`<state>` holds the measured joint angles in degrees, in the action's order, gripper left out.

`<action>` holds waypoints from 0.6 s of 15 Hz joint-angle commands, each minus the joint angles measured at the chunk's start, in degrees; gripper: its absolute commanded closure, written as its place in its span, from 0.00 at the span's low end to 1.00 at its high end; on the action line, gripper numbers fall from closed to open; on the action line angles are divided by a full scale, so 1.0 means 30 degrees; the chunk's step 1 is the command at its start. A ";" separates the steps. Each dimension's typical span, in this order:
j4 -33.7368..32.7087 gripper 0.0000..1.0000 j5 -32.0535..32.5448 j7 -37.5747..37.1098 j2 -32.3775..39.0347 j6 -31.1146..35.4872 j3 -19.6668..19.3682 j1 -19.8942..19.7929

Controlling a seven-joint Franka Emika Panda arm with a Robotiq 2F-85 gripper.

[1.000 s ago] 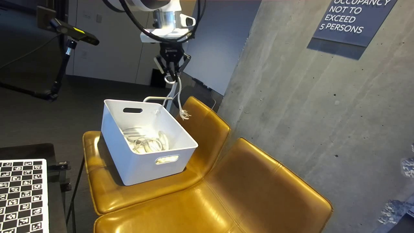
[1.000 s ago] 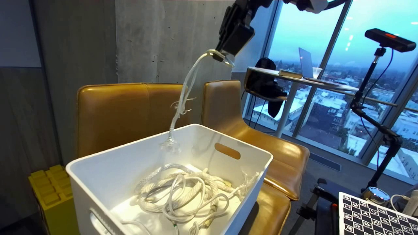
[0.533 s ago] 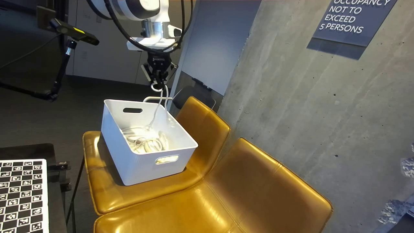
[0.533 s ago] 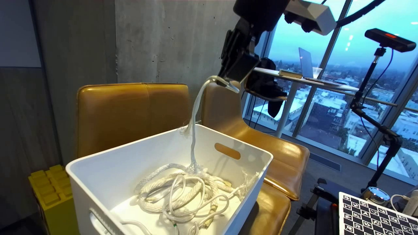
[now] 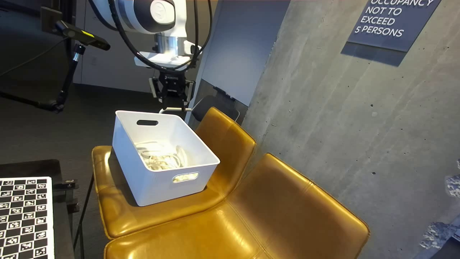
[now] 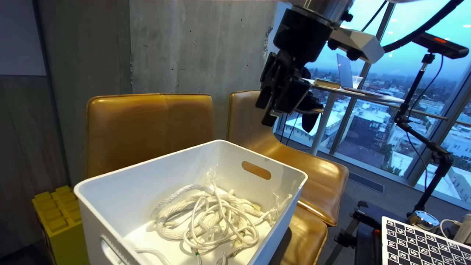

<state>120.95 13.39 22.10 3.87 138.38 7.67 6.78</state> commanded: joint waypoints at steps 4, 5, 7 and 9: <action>0.2268 0.00 -0.1927 0.0186 -0.2007 0.0105 0.0023 0.0015; 0.2483 0.00 -0.2137 0.0022 -0.2213 0.0134 -0.0005 0.0033; 0.1823 0.00 -0.1730 0.0014 -0.1457 -0.0053 -0.0038 0.0067; 0.2068 0.00 -0.1860 0.0008 -0.1731 -0.0052 -0.0052 0.0082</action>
<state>127.28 7.80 22.17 -1.33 138.40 7.74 6.75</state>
